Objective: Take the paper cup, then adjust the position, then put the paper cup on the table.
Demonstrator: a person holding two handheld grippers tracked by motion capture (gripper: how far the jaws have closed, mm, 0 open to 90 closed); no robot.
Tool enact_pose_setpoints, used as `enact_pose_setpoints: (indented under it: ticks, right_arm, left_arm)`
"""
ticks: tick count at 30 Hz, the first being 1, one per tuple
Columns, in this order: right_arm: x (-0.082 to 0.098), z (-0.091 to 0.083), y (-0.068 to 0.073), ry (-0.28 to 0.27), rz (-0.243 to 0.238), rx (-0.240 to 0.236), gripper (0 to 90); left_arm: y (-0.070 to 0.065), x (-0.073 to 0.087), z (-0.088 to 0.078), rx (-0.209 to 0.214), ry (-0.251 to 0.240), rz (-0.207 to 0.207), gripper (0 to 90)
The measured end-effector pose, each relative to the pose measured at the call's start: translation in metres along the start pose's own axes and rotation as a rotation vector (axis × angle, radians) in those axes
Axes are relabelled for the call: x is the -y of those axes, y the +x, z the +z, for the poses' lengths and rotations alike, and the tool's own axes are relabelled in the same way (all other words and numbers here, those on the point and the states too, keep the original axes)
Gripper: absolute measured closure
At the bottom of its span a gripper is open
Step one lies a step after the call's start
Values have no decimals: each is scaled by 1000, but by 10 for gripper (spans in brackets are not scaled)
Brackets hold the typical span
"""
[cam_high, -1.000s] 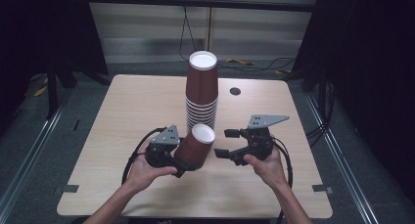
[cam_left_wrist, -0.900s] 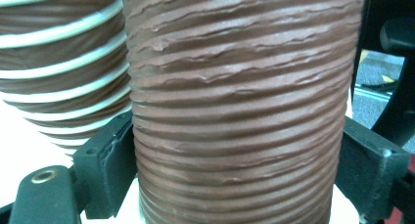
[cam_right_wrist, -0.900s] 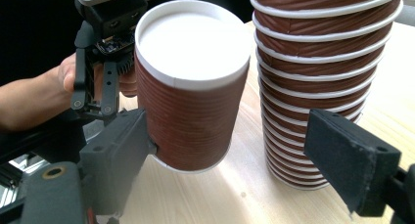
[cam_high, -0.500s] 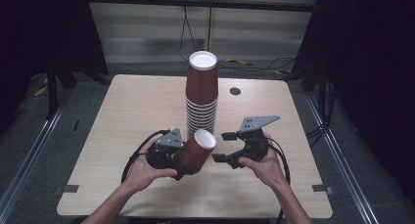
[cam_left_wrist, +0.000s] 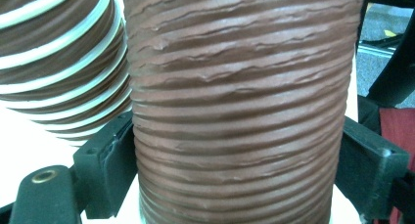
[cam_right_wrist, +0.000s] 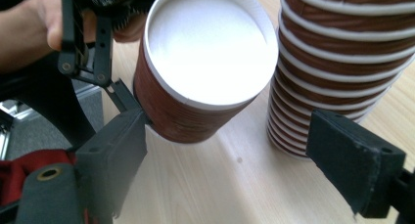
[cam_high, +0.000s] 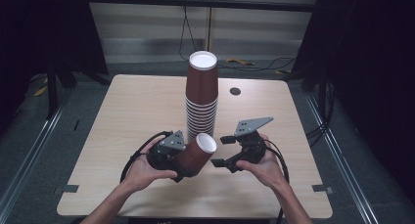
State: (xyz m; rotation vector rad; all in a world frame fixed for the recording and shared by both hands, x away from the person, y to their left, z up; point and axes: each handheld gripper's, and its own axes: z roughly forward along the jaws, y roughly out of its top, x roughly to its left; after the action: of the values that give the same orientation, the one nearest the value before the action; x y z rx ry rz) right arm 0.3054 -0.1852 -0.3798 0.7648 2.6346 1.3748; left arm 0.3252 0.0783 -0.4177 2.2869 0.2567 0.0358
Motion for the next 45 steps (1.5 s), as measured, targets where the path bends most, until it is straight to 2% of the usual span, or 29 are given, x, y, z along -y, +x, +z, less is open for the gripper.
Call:
enact_pose_setpoints:
  ticks: [1, 2, 4, 9, 12, 13, 18, 30, 31, 33, 37, 43, 45]
  right_arm:
    - [0, 1, 1, 24, -2, 0, 154]
    - [0, 1, 1, 24, -2, 0, 154]
    - [0, 1, 2, 35, -8, 5, 154]
    - [0, 3, 4, 78, -24, 17, 154]
    - [0, 7, 6, 122, -46, 31, 157]
    - [-1, 9, 6, 147, -46, 14, 187]
    - [0, 11, 4, 169, -59, 6, 200]
    - [0, 19, 6, 248, -100, -17, 153]
    - [0, 21, 6, 256, -106, -22, 153]
    - [0, 22, 6, 271, -118, -10, 152]
    - [0, 25, 8, 287, -133, -21, 155]
    - [1, 29, 10, 332, -157, -26, 187]
    - [2, 29, 10, 344, -162, -40, 187]
  left_arm:
    - [0, 0, 0, -1, 2, 2, 144]
    - [-1, 0, 1, 0, 2, -11, 144]
    - [-1, 0, 1, -3, 13, 4, 144]
    - [-2, -1, 2, -4, 37, 5, 144]
    - [-2, 0, 5, 0, 60, 14, 144]
    - [-2, 0, 5, 2, 71, 22, 144]
    - [-3, 0, 7, 2, 83, 19, 144]
    - [-6, 1, 10, 5, 121, 35, 150]
    - [-6, 1, 10, 15, 131, 36, 153]
    - [-8, 1, 10, -2, 142, 48, 153]
    - [-9, 1, 12, -2, 160, 59, 155]
    - [-11, 1, 18, 16, 204, 67, 156]
    - [-12, 0, 20, 24, 224, 82, 156]
